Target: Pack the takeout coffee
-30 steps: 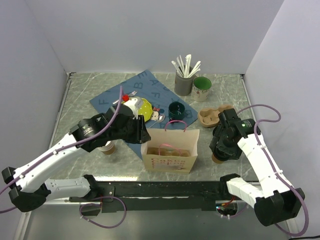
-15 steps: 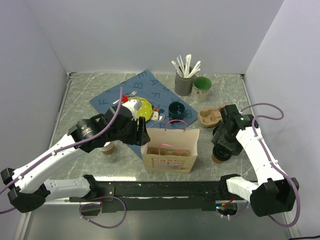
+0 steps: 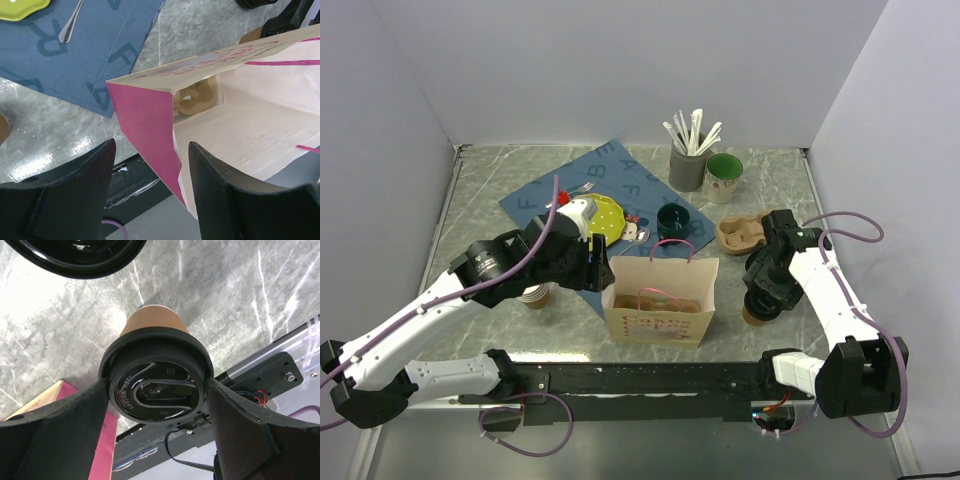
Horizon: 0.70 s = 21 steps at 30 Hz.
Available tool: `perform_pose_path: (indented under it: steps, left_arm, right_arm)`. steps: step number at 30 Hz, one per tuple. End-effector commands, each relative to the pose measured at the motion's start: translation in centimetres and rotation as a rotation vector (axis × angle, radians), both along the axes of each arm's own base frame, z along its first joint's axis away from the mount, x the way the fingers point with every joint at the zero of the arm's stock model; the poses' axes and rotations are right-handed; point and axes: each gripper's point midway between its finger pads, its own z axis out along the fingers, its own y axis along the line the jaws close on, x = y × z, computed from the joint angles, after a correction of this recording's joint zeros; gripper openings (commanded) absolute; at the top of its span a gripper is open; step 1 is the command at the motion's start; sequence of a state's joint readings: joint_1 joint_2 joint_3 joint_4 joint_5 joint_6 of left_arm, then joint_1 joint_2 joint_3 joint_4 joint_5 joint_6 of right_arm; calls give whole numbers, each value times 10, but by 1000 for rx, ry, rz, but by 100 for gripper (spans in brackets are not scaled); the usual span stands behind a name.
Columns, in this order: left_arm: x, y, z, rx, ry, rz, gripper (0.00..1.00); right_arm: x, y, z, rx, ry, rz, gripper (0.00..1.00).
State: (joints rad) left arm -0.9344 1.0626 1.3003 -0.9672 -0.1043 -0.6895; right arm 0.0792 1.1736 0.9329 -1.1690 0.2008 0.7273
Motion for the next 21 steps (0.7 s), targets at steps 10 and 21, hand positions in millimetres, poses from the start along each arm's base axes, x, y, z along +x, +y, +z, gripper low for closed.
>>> perform_pose_path:
  steps: [10,21]
  left_arm:
    - [6,0,30,-34,-62,1,65]
    - [12,-17,17,-54,-6,-10,59]
  right_arm:
    - [7,-6,27,-19,-66,80,58]
    - [10,37,188,141,-413,453,55]
